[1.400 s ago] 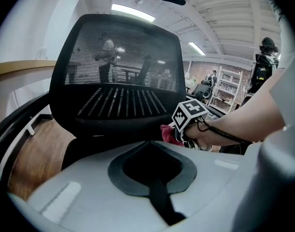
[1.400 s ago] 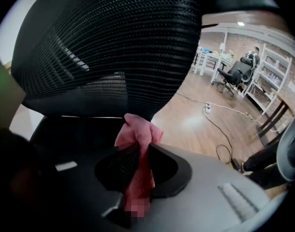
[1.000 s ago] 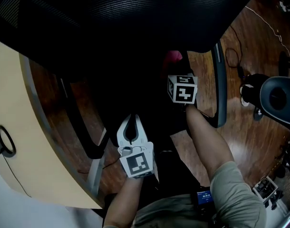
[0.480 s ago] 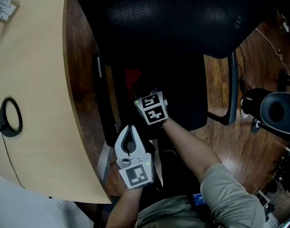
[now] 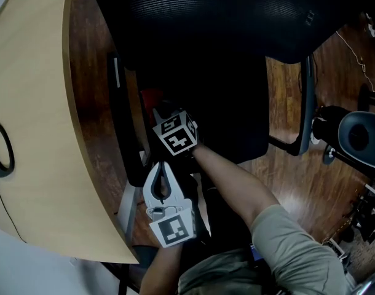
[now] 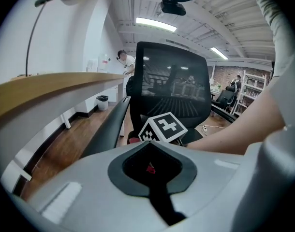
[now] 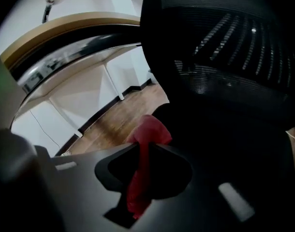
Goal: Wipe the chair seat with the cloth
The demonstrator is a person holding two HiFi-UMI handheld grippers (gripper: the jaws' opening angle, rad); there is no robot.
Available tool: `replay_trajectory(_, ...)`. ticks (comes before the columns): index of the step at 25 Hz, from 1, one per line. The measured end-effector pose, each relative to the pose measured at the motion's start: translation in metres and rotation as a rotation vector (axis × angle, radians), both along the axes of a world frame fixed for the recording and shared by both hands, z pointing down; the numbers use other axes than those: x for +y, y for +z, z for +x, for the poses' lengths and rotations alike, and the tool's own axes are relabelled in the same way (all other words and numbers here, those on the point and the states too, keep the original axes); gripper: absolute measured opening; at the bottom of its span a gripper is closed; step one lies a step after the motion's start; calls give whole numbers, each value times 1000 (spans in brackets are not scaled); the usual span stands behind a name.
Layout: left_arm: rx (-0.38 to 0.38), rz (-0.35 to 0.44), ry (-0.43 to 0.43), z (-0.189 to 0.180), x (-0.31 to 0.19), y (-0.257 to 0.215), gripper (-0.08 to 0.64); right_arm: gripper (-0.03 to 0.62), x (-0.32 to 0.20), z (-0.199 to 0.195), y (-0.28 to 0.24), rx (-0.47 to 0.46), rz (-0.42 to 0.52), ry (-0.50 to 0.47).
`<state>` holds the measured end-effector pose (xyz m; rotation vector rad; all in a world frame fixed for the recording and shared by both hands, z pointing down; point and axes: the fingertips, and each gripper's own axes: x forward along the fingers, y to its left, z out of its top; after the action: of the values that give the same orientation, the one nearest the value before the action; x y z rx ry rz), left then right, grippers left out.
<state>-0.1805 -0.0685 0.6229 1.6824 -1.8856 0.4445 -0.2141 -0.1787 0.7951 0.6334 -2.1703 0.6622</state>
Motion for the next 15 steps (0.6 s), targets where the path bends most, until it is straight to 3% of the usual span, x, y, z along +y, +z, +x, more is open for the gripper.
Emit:
replay_trajectory(6,4,7,53,35,-21,-2,6,57,-29,67,-1,44,12,97)
replay_trajectory(15,21,32,200,124,-65,-2,6,57,-82,223,-2,146,40,327)
